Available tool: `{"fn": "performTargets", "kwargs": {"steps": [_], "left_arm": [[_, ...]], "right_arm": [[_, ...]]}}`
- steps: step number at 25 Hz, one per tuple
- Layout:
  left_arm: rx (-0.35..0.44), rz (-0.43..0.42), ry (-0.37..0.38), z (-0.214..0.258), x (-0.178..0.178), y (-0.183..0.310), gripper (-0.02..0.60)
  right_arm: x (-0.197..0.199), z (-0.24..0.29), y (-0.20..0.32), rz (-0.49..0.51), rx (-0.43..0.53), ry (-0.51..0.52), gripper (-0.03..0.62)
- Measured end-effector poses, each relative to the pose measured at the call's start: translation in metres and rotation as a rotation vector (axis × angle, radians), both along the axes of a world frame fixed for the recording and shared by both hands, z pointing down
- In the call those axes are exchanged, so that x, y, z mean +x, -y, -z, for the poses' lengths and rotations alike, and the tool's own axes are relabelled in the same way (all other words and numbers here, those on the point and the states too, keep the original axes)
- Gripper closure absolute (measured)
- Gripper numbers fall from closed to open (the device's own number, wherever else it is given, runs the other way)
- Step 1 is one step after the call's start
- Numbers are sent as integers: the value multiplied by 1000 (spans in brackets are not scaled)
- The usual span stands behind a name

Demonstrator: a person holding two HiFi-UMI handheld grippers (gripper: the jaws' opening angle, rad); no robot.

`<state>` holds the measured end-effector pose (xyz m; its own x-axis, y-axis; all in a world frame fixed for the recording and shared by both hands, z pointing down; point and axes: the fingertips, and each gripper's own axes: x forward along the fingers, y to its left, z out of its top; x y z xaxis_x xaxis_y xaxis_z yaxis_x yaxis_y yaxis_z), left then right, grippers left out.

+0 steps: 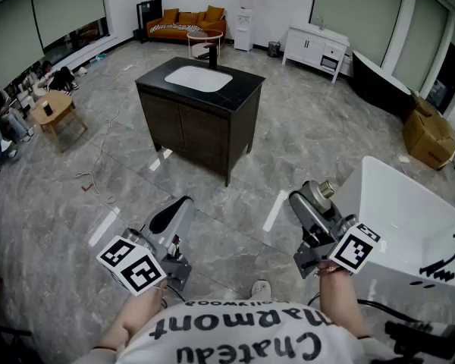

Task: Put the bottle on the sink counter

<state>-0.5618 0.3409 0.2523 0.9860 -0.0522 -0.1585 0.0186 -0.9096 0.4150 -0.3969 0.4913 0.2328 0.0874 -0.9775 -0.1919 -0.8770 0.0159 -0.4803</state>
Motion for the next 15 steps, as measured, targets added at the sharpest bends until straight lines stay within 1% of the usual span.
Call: {"fn": "performTargets", "kwargs": {"steps": [9, 11, 15], "left_arm": [[13, -12, 8, -4, 4, 1, 566], [6, -12, 16, -7, 9, 6, 566], [-11, -1, 29, -15, 25, 26, 566]], "right_arm": [[4, -5, 7, 1, -3, -1, 250], [10, -7, 13, 3, -10, 2, 250], [31, -18, 30, -3, -13, 48, 250]]}}
